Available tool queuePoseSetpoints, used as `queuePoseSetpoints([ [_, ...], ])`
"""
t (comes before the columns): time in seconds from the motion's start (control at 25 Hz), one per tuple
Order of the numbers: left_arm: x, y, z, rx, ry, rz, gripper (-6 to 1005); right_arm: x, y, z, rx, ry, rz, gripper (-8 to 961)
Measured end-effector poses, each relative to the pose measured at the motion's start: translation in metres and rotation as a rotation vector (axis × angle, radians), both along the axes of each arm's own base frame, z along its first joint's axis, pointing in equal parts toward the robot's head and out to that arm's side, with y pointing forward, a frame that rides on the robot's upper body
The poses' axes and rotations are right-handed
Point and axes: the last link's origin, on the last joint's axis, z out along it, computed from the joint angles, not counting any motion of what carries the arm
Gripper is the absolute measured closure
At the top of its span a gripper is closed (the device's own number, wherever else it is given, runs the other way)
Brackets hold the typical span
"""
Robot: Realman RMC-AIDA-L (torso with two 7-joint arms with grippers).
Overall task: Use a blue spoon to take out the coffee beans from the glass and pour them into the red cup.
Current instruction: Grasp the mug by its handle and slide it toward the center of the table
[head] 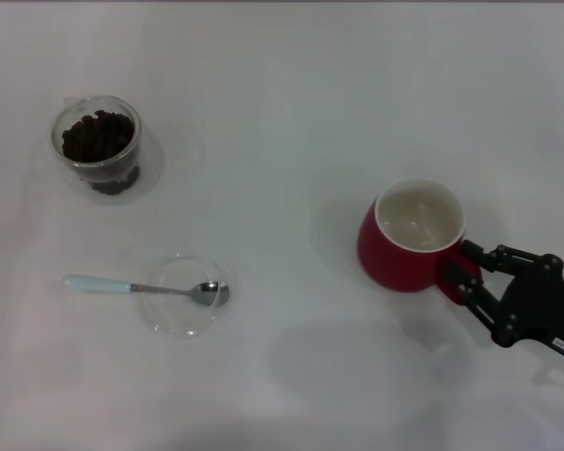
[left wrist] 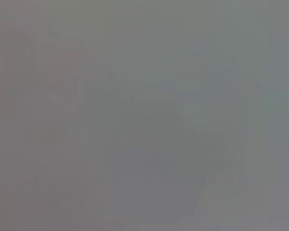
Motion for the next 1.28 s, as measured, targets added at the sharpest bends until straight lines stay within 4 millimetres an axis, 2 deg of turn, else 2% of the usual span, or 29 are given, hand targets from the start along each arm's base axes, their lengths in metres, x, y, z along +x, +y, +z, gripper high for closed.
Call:
queuePoseSetpoints([
  [0.36,-0.002,-0.003,0.000,0.001,0.000,0.008,123,0.001,0.002,-0.005,-0.018,-0.013,-0.011,688],
  [1.28,-0.002,-0.005,-0.002,-0.005,-0.001,0.007,122,-0.030,0.007,-0.030,-0.180,0.024,0.147,723],
])
